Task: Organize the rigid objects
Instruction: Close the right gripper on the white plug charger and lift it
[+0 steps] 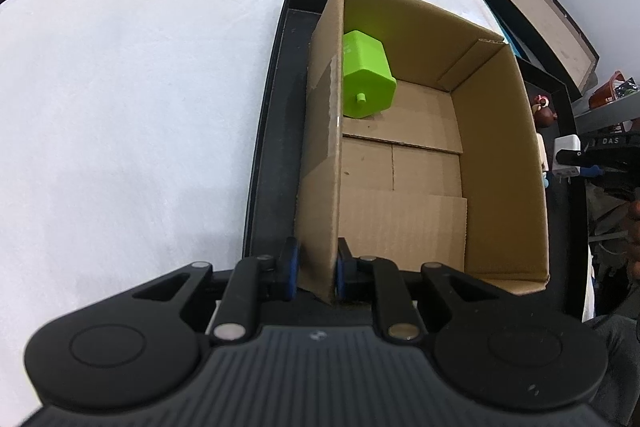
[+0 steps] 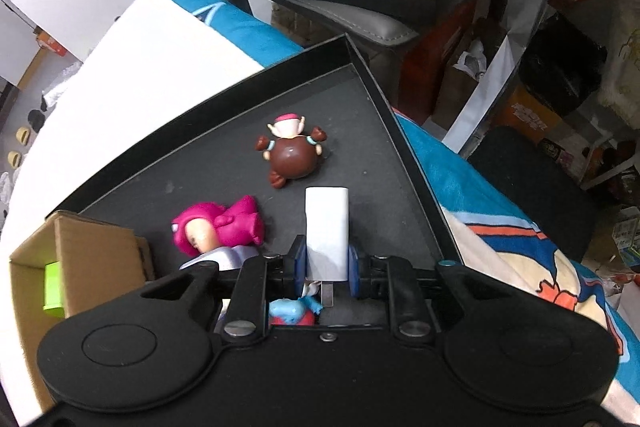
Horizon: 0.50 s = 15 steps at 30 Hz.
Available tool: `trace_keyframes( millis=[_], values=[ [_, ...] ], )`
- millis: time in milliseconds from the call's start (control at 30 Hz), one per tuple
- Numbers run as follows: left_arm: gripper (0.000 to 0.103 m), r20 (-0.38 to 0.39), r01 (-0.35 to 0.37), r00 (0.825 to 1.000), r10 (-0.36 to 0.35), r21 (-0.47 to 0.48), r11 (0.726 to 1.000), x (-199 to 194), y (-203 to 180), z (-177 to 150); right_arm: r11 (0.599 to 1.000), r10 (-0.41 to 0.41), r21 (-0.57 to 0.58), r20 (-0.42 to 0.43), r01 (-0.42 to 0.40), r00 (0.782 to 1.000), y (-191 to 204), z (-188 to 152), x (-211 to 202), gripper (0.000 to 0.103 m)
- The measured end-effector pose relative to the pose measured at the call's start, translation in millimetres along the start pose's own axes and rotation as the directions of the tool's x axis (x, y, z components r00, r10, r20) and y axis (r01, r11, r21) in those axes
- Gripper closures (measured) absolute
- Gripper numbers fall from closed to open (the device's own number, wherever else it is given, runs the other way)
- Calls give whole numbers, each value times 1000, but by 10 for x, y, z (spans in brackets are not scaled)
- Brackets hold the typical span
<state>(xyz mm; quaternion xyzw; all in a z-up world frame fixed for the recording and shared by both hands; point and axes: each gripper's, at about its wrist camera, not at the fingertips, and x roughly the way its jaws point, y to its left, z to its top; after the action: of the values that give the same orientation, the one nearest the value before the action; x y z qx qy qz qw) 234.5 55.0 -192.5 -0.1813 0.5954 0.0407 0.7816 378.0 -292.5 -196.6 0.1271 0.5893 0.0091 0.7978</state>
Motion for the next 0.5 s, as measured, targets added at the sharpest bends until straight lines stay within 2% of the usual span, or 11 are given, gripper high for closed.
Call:
trace_keyframes(
  millis=[500],
  values=[
    [86, 12, 20, 1000, -20, 15, 1000, -75, 17, -34, 993, 90, -81, 59, -85, 994, 364, -104, -496, 83]
  ],
)
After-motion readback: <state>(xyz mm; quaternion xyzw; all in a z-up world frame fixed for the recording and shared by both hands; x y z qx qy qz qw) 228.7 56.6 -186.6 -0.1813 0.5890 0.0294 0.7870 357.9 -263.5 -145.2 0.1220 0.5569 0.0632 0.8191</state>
